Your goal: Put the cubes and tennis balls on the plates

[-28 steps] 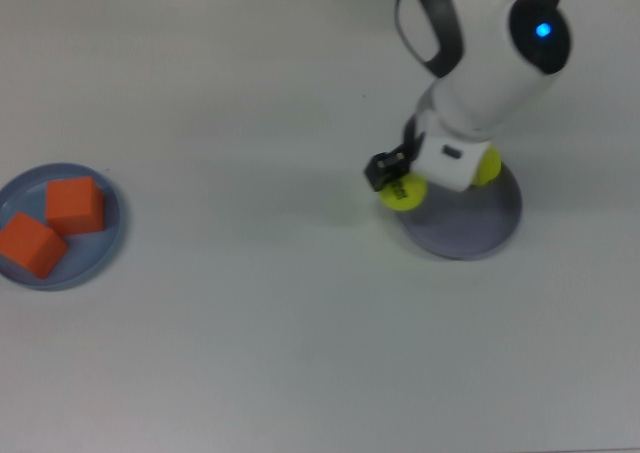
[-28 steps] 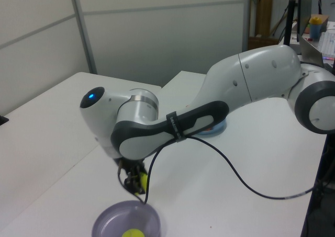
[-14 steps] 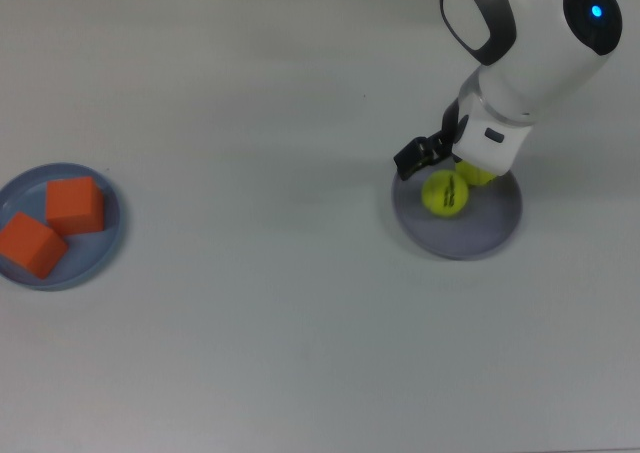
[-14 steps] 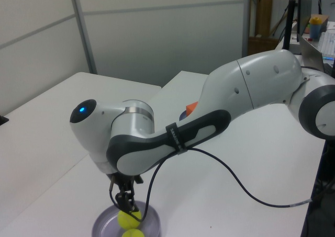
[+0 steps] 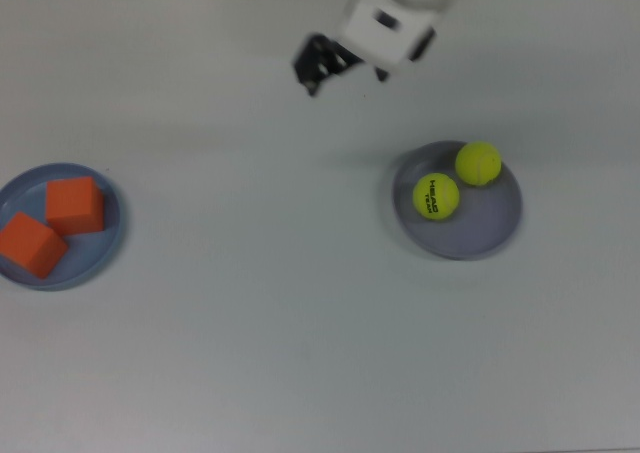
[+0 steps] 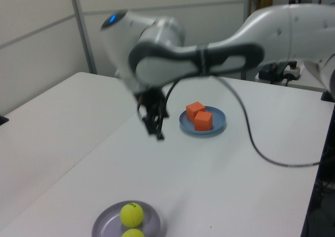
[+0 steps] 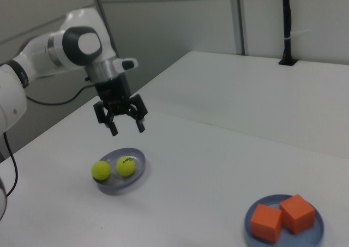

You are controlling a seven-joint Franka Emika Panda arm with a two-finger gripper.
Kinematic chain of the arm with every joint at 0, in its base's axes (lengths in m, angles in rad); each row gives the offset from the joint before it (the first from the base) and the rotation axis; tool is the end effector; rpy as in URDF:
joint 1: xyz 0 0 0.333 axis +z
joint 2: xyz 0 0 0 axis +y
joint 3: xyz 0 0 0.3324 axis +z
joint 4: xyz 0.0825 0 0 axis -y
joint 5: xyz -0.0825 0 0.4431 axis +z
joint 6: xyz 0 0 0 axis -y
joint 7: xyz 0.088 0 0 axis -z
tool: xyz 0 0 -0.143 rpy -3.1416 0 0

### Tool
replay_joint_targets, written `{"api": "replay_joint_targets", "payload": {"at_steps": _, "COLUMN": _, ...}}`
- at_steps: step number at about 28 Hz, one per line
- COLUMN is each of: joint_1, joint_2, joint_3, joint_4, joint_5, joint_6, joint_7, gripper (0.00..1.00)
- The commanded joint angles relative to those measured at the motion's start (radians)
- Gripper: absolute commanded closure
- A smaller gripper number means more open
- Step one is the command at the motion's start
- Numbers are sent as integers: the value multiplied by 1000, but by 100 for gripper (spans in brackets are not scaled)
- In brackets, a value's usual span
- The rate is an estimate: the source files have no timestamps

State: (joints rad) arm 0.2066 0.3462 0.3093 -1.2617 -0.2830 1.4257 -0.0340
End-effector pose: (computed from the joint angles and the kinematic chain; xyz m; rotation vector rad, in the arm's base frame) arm 0.6404 0.2751 0.5383 2.8237 0.7568 -0.1769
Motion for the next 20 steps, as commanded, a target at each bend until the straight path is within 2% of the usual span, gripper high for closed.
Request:
{"api": "replay_joint_targets", "payload": {"at_steps": 1, "joint_1": -82, "joint_2": -78, "joint_3": -9, "joint_4": -41, "joint_5": 36, "joint_6": -2, "joint_7": -24, "gripper": 0}}
{"api": "replay_joint_targets", "payload": {"at_steps": 3, "joint_1": -117, "joint_2": -91, "joint_3": -12, "joint_4": -41, "joint_5": 47, "joint_6": -4, "joint_7": -24, "gripper": 0}}
{"api": "replay_joint_targets", "payload": {"at_steps": 4, "joint_1": -137, "joint_2": -99, "joint_3": -10, "joint_4": -41, "joint_5": 62, "joint_6": -4, "joint_7": -21, "gripper": 0}}
{"api": "replay_joint_targets", "payload": {"at_steps": 5, "joint_1": -162, "joint_2": -113, "joint_3": -12, "joint_4": -41, "joint_5": 105, "joint_6": -7, "joint_7": -15, "gripper": 0}}
{"api": "replay_joint_targets", "payload": {"at_steps": 6, "joint_1": -173, "joint_2": -121, "joint_3": -13, "joint_4": -41, "joint_5": 125, "joint_6": -13, "joint_7": -12, "gripper": 0}}
{"api": "replay_joint_targets", "payload": {"at_steps": 8, "joint_1": -202, "joint_2": -141, "joint_3": -13, "joint_4": -41, "joint_5": 142, "joint_6": -46, "joint_7": -10, "gripper": 0}}
{"api": "replay_joint_targets", "payload": {"at_steps": 11, "joint_1": -243, "joint_2": -171, "joint_3": -12, "joint_4": -42, "joint_5": 151, "joint_6": -105, "joint_7": -14, "gripper": 0}}
{"api": "replay_joint_targets", "payload": {"at_steps": 15, "joint_1": -250, "joint_2": -197, "joint_3": -16, "joint_4": -42, "joint_5": 146, "joint_6": -113, "joint_7": -1, "gripper": 0}}
{"api": "replay_joint_targets", "payload": {"at_steps": 17, "joint_1": -256, "joint_2": -202, "joint_3": -36, "joint_4": -42, "joint_5": 146, "joint_6": -111, "joint_7": 32, "gripper": 0}}
{"api": "replay_joint_targets", "payload": {"at_steps": 20, "joint_1": -260, "joint_2": -204, "joint_3": -41, "joint_4": -42, "joint_5": 148, "joint_6": -111, "joint_7": 32, "gripper": 0}}
